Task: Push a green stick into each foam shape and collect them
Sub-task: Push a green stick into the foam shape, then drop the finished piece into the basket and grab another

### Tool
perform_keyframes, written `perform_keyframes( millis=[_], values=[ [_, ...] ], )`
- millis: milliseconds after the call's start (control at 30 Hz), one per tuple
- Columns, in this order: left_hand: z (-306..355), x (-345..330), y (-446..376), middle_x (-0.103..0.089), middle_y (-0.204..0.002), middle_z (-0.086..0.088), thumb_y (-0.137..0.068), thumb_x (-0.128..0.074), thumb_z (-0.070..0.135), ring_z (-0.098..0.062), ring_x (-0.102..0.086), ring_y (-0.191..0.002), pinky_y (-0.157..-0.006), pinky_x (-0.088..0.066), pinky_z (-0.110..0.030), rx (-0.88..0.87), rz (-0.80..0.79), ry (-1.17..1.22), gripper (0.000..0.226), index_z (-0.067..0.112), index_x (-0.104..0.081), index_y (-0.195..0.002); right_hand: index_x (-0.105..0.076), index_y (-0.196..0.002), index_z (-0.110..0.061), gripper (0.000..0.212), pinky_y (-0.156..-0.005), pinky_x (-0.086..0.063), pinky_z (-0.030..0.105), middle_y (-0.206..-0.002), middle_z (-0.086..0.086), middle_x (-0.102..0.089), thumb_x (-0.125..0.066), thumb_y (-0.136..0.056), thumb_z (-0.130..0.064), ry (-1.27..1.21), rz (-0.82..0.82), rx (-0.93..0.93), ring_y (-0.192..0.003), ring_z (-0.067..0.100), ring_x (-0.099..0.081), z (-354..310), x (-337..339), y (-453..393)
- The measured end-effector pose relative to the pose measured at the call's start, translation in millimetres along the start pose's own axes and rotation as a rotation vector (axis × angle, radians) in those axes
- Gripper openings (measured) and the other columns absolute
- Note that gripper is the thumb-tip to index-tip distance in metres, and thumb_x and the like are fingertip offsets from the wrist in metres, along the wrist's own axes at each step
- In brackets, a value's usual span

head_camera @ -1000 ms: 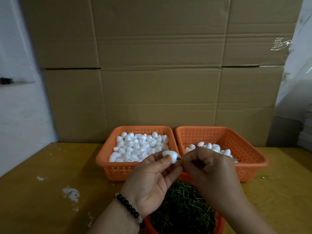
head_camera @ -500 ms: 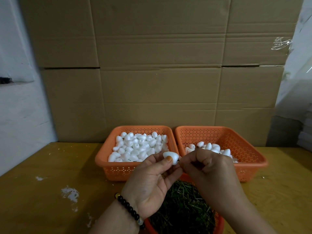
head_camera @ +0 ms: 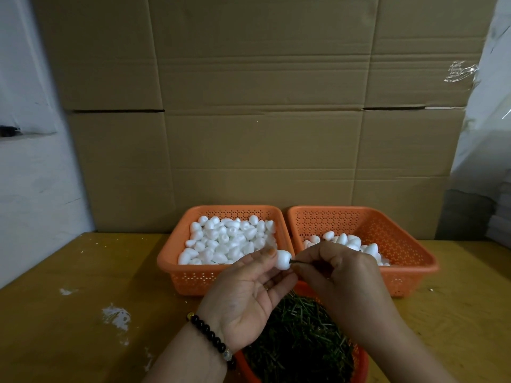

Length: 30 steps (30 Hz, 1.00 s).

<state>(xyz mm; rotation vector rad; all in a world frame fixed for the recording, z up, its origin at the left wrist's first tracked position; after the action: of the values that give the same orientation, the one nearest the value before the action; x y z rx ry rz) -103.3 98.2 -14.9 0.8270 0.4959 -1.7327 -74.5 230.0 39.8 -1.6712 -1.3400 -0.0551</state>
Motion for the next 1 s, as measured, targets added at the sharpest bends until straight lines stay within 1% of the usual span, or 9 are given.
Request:
perform_keyframes(
  millis=[167, 267, 433, 600, 667, 733, 867, 933, 1000],
  values=[
    [14.7, 12.0, -1.4, -0.069, -0.108, -0.023, -0.085, -0.064, 0.009, -0.030, -0.069, -0.099, -0.074, -0.060, -0.034, -0.040, 0.085, -0.038, 0.034, 0.000, -0.057, -0.118, -0.074, -0.082, -0.026, 0.011, -0.060, -0.045, 0.010, -0.072, -0.018, -0.065, -0.077, -0.077, -0.016, 0.083, 0.102, -0.081, -0.069, -0.002, -0.062, 39.1, 11.4, -10.0],
    [24.7, 21.8, -2.1, -0.069, -0.107, -0.024, -0.079, -0.067, 0.004, -0.030, -0.070, -0.095, -0.069, -0.061, -0.034, -0.097, 0.158, -0.027, 0.035, -0.001, -0.058, -0.113, -0.075, -0.079, -0.022, 0.004, -0.053, -0.044, 0.024, -0.071, -0.009, -0.067, -0.075, -0.080, -0.018, 0.214, 0.128, -0.141, -0.060, 0.004, -0.059, 72.6, 19.5, -21.5],
    [28.4, 25.1, -2.6, -0.072, -0.095, -0.020, -0.083, -0.063, 0.002, -0.026, -0.072, -0.083, -0.069, -0.061, -0.033, -0.119, 0.155, -0.045, 0.023, 0.000, -0.060, -0.106, -0.066, -0.062, -0.020, 0.026, -0.043, -0.027, 0.025, -0.052, -0.007, -0.052, -0.066, -0.087, -0.028, 0.405, 0.100, -0.203, -0.047, 0.010, -0.048, 111.9, 24.0, -34.9],
    [31.6, 28.2, -4.1, -0.073, -0.087, -0.017, -0.086, -0.060, 0.000, -0.024, -0.072, -0.078, -0.066, -0.060, -0.031, -0.170, 0.162, -0.125, 0.016, 0.001, -0.061, -0.102, -0.056, -0.060, -0.021, 0.034, -0.059, -0.036, 0.032, -0.061, -0.004, -0.059, -0.057, -0.091, -0.036, 0.655, 0.024, -0.291, -0.064, 0.023, -0.057, 131.8, 20.2, -37.4],
    [33.0, 30.9, -5.2, -0.073, -0.087, -0.016, -0.087, -0.059, -0.001, -0.023, -0.072, -0.079, -0.066, -0.060, -0.031, -0.196, 0.182, -0.175, 0.017, 0.001, -0.061, -0.104, -0.060, -0.067, -0.027, 0.030, -0.065, -0.033, 0.033, -0.076, 0.000, -0.067, -0.051, -0.093, -0.038, 0.764, 0.031, -0.312, -0.079, 0.025, -0.059, 132.8, 21.1, -35.1],
    [34.1, 34.3, -6.7, -0.074, -0.086, -0.014, -0.087, -0.060, -0.001, -0.022, -0.073, -0.080, -0.066, -0.059, -0.030, -0.223, 0.207, -0.230, 0.019, 0.001, -0.060, -0.107, -0.071, -0.088, -0.027, 0.022, -0.073, -0.035, 0.036, -0.090, 0.004, -0.071, -0.052, -0.093, -0.038, 0.787, 0.090, -0.286, -0.091, 0.030, -0.058, 125.6, 21.6, -31.4],
    [37.8, 41.3, -8.9, -0.075, -0.089, -0.012, -0.086, -0.062, -0.001, -0.021, -0.073, -0.083, -0.067, -0.058, -0.028, -0.280, 0.252, -0.327, 0.020, 0.003, -0.062, -0.106, -0.074, -0.095, -0.016, 0.014, -0.068, -0.042, 0.034, -0.089, 0.007, -0.070, -0.070, -0.083, -0.021, 0.526, 0.181, -0.022, -0.082, 0.031, -0.060, 78.9, 10.7, -17.2],
    [42.4, 46.4, -9.6, -0.074, -0.095, -0.014, -0.086, -0.063, -0.001, -0.020, -0.073, -0.084, -0.069, -0.058, -0.028, -0.310, 0.283, -0.366, 0.019, 0.005, -0.063, -0.104, -0.072, -0.091, -0.023, 0.009, -0.060, -0.044, 0.023, -0.084, -0.007, -0.065, -0.070, -0.083, -0.023, 0.368, 0.046, 0.083, -0.072, 0.013, -0.058, 50.0, -2.1, -6.7],
    [49.9, 51.9, -10.0, -0.072, -0.100, -0.014, -0.086, -0.064, -0.002, -0.019, -0.072, -0.085, -0.071, -0.058, -0.027, -0.347, 0.309, -0.407, 0.020, 0.007, -0.063, -0.104, -0.069, -0.095, -0.032, 0.017, -0.064, -0.049, 0.023, -0.088, -0.016, -0.061, -0.061, -0.085, -0.044, 0.311, -0.263, 0.071, -0.074, 0.002, -0.058, 36.9, -27.1, 7.9]
  ],
)
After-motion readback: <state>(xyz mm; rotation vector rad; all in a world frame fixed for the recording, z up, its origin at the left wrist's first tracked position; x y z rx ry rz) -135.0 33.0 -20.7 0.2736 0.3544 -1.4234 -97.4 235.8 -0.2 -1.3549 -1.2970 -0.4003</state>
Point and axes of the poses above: each hand's wrist, its own y-axis away from the middle knuckle, its own x-axis out of the back of the hand, z = x × y, the point moved 7 cm from there along -y, towards the middle knuckle
